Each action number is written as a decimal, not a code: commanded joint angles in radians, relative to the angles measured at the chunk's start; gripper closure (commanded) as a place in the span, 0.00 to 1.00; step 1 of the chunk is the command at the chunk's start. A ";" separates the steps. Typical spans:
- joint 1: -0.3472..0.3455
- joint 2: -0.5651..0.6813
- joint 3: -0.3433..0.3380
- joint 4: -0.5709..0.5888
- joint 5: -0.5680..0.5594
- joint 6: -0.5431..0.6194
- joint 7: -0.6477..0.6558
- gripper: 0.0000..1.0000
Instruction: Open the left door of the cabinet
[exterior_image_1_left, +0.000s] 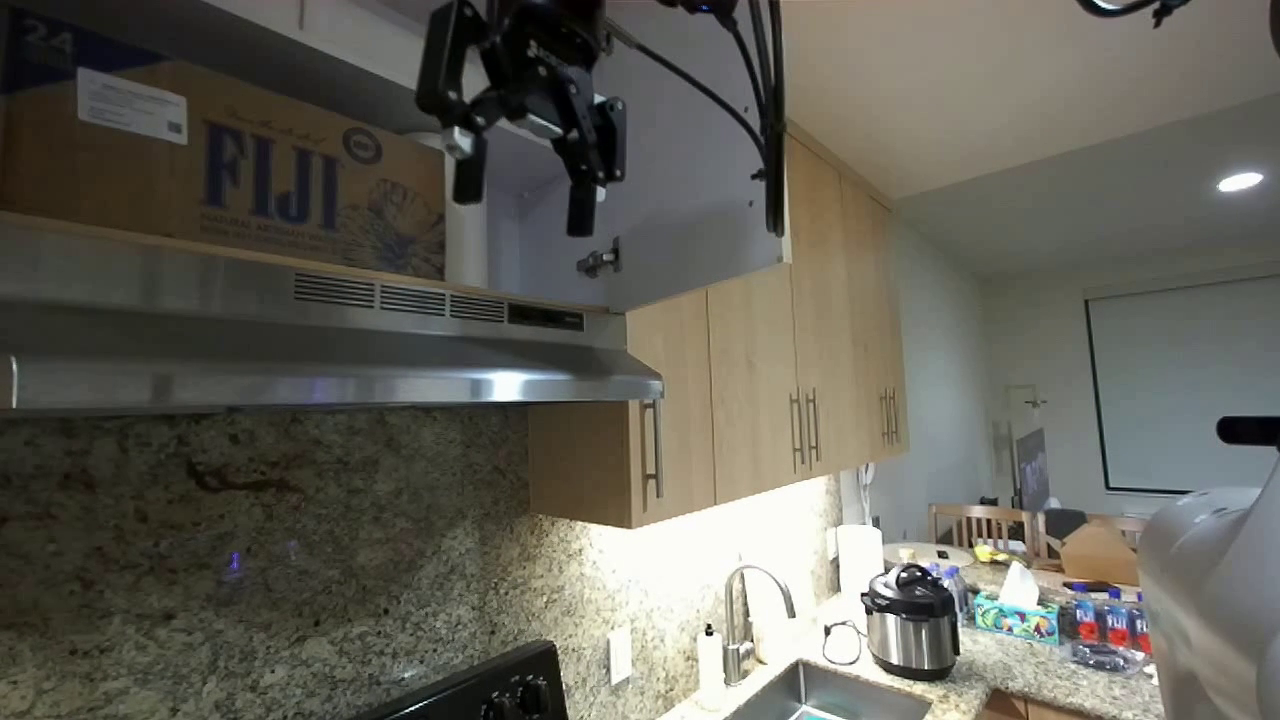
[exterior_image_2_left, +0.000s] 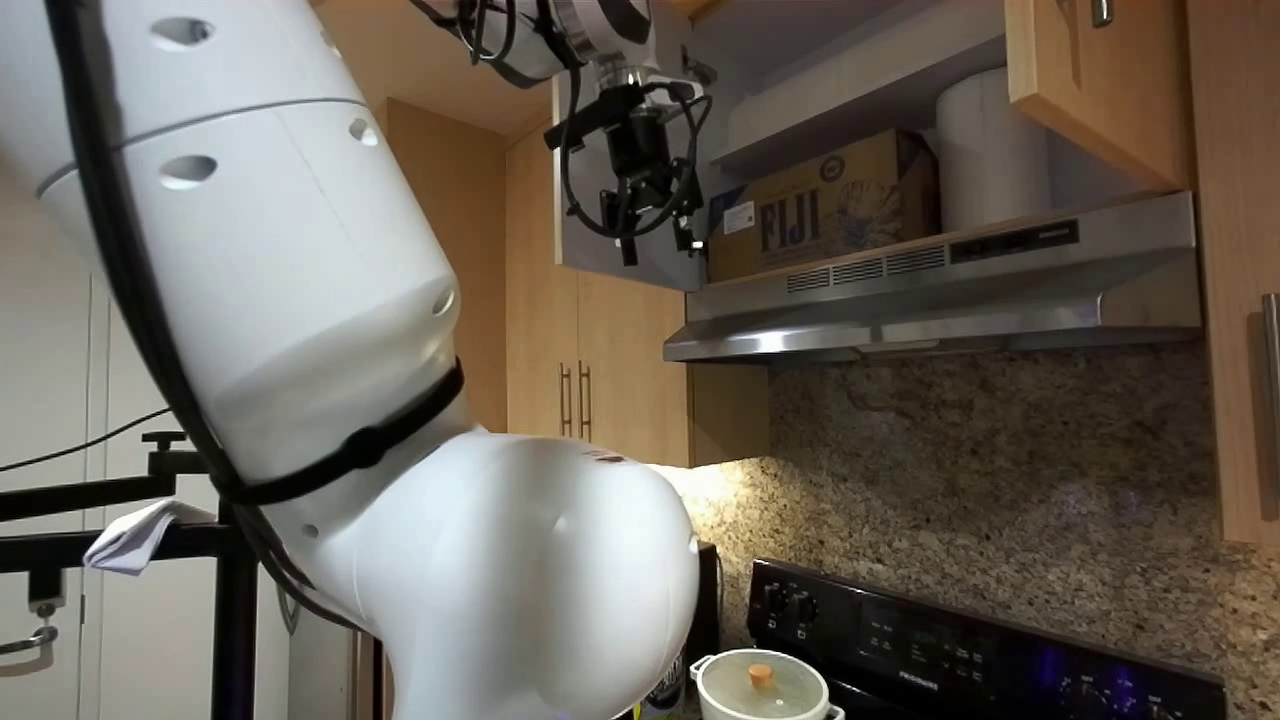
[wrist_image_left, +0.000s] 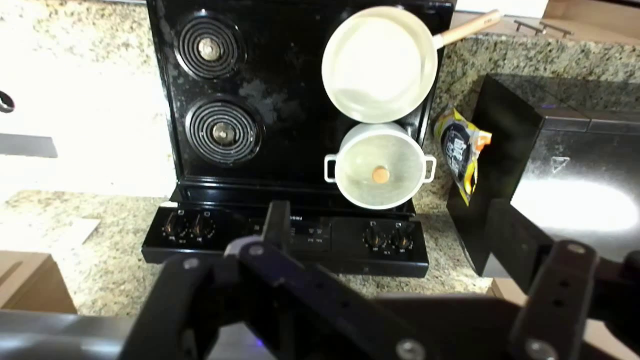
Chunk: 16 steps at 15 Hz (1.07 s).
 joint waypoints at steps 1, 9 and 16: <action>-0.011 -0.088 -0.064 -0.106 0.067 -0.042 -0.096 0.00; -0.045 -0.079 -0.124 -0.125 0.086 -0.062 -0.206 0.00; -0.045 -0.079 -0.123 -0.125 0.088 -0.062 -0.208 0.00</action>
